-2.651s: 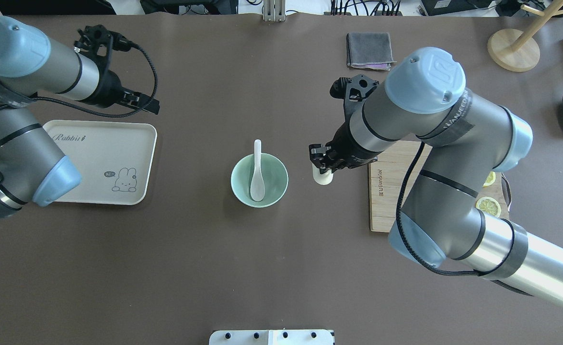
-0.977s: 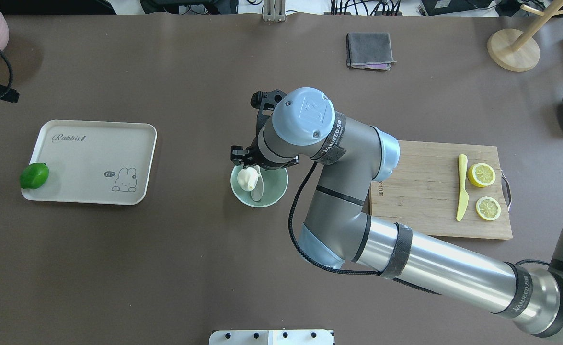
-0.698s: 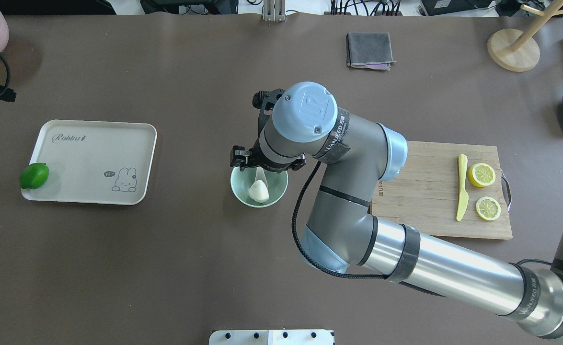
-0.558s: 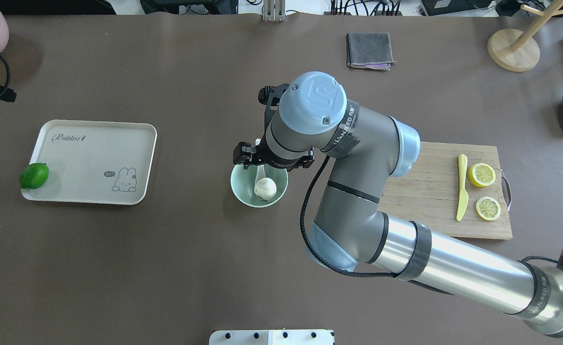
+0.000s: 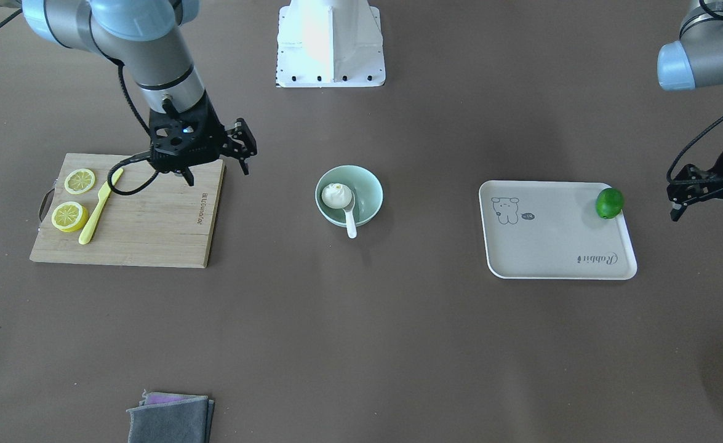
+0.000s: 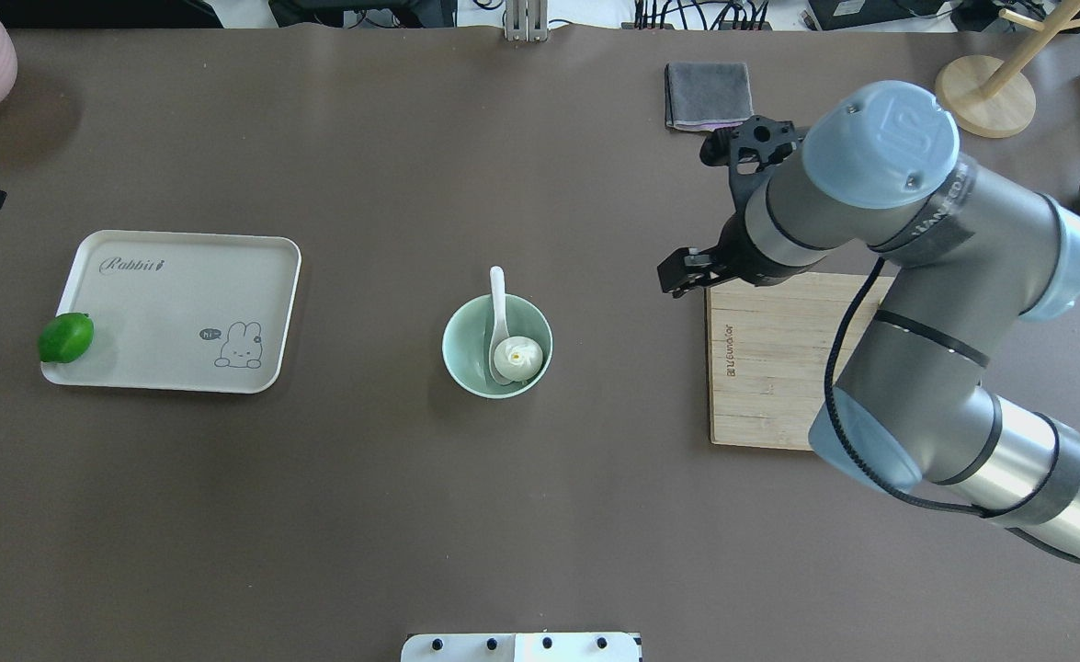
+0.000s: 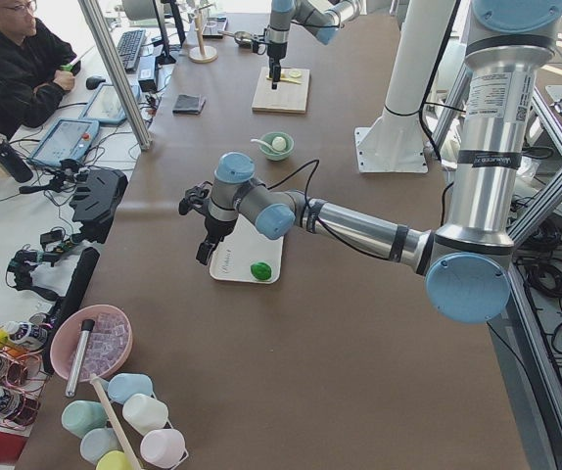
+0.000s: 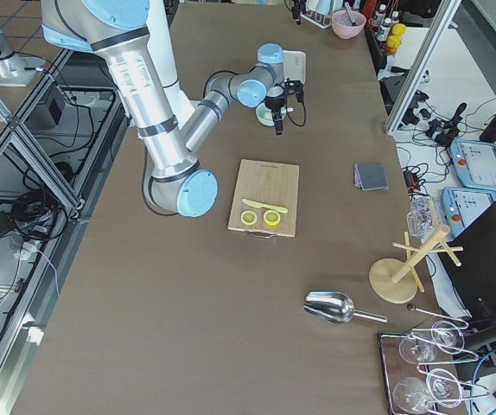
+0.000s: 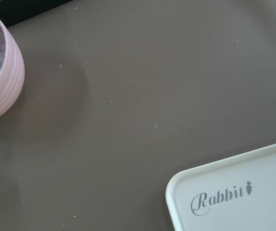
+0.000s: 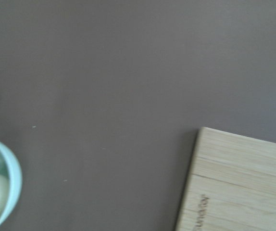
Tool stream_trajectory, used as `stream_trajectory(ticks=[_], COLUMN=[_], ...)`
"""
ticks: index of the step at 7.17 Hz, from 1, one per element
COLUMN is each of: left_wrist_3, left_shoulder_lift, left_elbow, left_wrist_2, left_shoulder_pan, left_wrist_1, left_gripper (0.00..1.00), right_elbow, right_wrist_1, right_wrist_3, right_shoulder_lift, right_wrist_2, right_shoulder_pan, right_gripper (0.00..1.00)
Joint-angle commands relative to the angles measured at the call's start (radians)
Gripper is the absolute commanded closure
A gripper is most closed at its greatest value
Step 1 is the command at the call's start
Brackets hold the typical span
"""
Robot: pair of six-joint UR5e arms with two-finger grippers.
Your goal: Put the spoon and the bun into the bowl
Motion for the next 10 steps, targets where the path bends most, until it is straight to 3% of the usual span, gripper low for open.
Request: stream_trajectory(ticks=[1,3,4,5,6,8,10], left_wrist_3=[0.007,0.01,0.015,0.067,0.169,0.257,0.254], left_shoulder_lift=[0.003,0.048,0.077,0.088,0.096,0.079,0.096], left_elbow=[-0.001,-0.007,-0.002,0.001,-0.005,-0.02,-0.05], left_wrist_2=[-0.079,-0.159,-0.163,-0.164,-0.166,-0.169,-0.204], left_shoulder_pan=[-0.052,-0.116,-0.162,-0.216,-0.275,-0.389,-0.413], left_wrist_1=[0.053,0.06,0.058,0.076,0.178,0.394,0.434], left_gripper=[0.02,0.02,0.02,0.02,0.02,0.02,0.02], right_elbow=[0.003,-0.058,-0.092,-0.135,-0.211,-0.268,-0.261], right_wrist_1=[-0.009,-0.003,0.001,0.001,0.001,0.001,0.0], right_wrist_3=[-0.06,-0.296,-0.471,-0.641,-0.767,-0.845,-0.853], right_shoulder_lift=[-0.139,-0.257,-0.326,-0.384,-0.413,-0.464,-0.49], right_wrist_2=[0.086,0.282,0.329,0.343,0.373,0.416,0.416], right_shoulder_pan=[0.185,0.421,0.512,0.589,0.667,0.769,0.807], right_gripper=[0.0,0.0,0.0,0.0,0.0,0.0,0.0])
